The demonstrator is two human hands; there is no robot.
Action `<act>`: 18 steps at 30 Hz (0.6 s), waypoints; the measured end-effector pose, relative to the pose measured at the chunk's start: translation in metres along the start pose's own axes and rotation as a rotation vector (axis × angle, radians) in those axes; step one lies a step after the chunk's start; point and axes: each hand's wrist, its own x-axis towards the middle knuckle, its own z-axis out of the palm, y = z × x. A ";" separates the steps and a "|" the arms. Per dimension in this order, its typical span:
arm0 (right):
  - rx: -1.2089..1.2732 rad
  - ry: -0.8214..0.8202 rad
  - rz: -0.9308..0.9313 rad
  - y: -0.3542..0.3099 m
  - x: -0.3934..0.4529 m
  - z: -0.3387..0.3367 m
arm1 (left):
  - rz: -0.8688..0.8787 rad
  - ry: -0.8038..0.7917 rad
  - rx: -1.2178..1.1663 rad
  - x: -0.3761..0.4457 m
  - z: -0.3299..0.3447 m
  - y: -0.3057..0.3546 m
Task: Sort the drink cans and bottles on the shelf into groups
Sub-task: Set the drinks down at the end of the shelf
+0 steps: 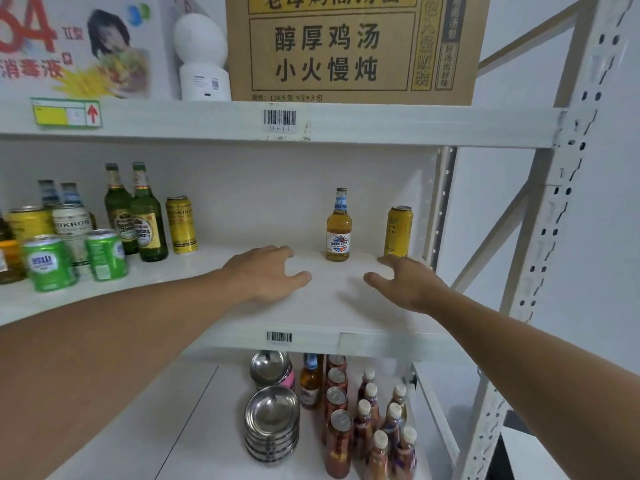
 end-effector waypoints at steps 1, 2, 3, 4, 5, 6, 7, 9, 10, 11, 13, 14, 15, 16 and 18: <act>-0.002 -0.004 -0.003 -0.005 -0.003 0.000 | -0.002 0.000 0.001 -0.006 -0.003 -0.006; -0.004 -0.002 -0.005 -0.011 -0.007 -0.001 | -0.003 -0.001 -0.001 -0.011 -0.004 -0.013; -0.007 0.005 -0.005 -0.018 -0.011 -0.001 | -0.003 0.001 -0.005 -0.016 -0.006 -0.020; -0.013 0.014 -0.006 -0.025 -0.014 0.000 | -0.003 0.004 -0.009 -0.021 -0.008 -0.028; -0.017 0.021 -0.004 -0.032 -0.018 0.001 | -0.002 0.009 -0.012 -0.025 -0.010 -0.036; -0.015 0.023 -0.004 -0.040 -0.021 0.003 | -0.001 0.013 -0.014 -0.031 -0.012 -0.043; -0.005 0.020 -0.005 -0.048 -0.024 0.006 | 0.003 0.017 -0.016 -0.036 -0.015 -0.051; 0.008 0.006 0.000 -0.066 -0.031 0.016 | 0.014 0.023 -0.019 -0.050 -0.019 -0.069; 0.004 0.002 0.000 -0.076 -0.034 0.021 | 0.018 0.024 -0.020 -0.057 -0.021 -0.080; -0.002 0.000 0.000 -0.088 -0.037 0.026 | 0.022 0.022 -0.020 -0.064 -0.022 -0.092; -0.014 -0.007 -0.003 -0.114 -0.044 0.037 | 0.018 0.014 -0.015 -0.079 -0.023 -0.120; -0.014 -0.010 -0.007 -0.130 -0.047 0.044 | 0.011 0.013 -0.011 -0.087 -0.023 -0.137; -0.010 -0.014 -0.010 -0.143 -0.050 0.051 | 0.005 0.013 -0.009 -0.094 -0.023 -0.154; -0.009 -0.020 -0.014 -0.156 -0.052 0.059 | -0.003 0.009 -0.009 -0.101 -0.022 -0.169; -0.010 -0.041 -0.023 -0.184 -0.058 0.075 | -0.021 -0.013 -0.006 -0.117 -0.021 -0.200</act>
